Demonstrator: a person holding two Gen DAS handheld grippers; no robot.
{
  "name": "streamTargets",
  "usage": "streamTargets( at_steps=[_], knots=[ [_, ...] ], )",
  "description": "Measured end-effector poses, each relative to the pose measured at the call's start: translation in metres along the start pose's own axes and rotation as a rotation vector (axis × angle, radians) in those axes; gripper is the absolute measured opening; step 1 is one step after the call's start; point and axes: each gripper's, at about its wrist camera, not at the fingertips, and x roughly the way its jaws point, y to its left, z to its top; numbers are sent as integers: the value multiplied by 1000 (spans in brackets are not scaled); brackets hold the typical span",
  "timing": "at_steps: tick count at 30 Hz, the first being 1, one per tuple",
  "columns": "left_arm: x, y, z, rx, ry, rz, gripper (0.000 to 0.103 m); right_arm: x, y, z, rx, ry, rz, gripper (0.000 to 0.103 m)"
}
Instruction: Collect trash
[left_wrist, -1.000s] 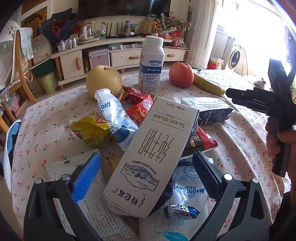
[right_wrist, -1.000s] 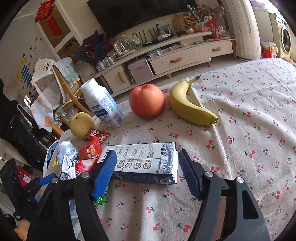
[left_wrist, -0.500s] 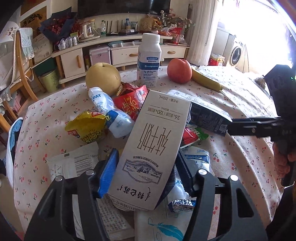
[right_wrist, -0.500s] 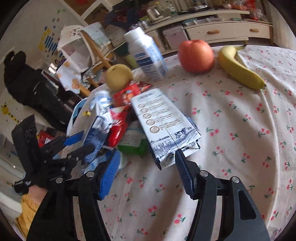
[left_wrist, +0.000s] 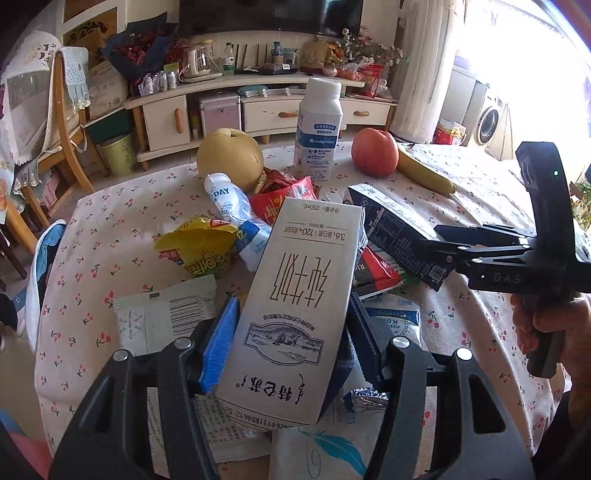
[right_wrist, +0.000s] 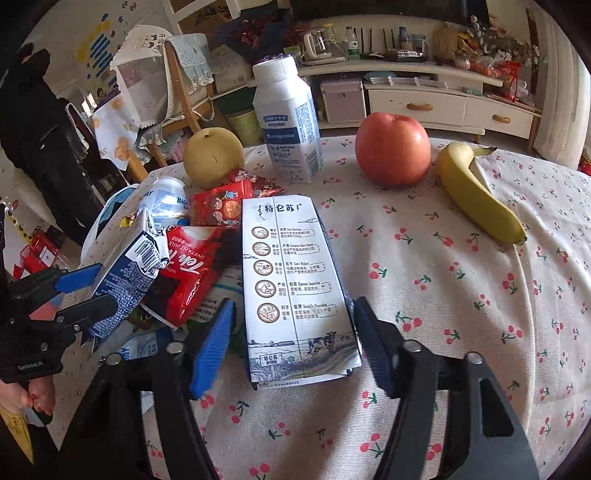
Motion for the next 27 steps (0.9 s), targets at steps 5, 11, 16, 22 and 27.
streamTargets(
  at_steps=[5,11,16,22,27],
  knots=[
    [-13,2,-4,-15,-25,12,60,-2,3,2,17,2,1,59],
    [-31,5,-14,-57,-58,9,59,-18,4,-2,47,-15,22,58],
    [-43,8,-27,-129,-57,-42,19,-40,8,-11,83,-49,42,58],
    [-47,3,-50,-157,-10,-67,19,-65,5,-32,152,-73,62,58],
    [-60,5,-62,-170,-58,-11,72,-86,18,-48,159,-98,62,58]
  ],
)
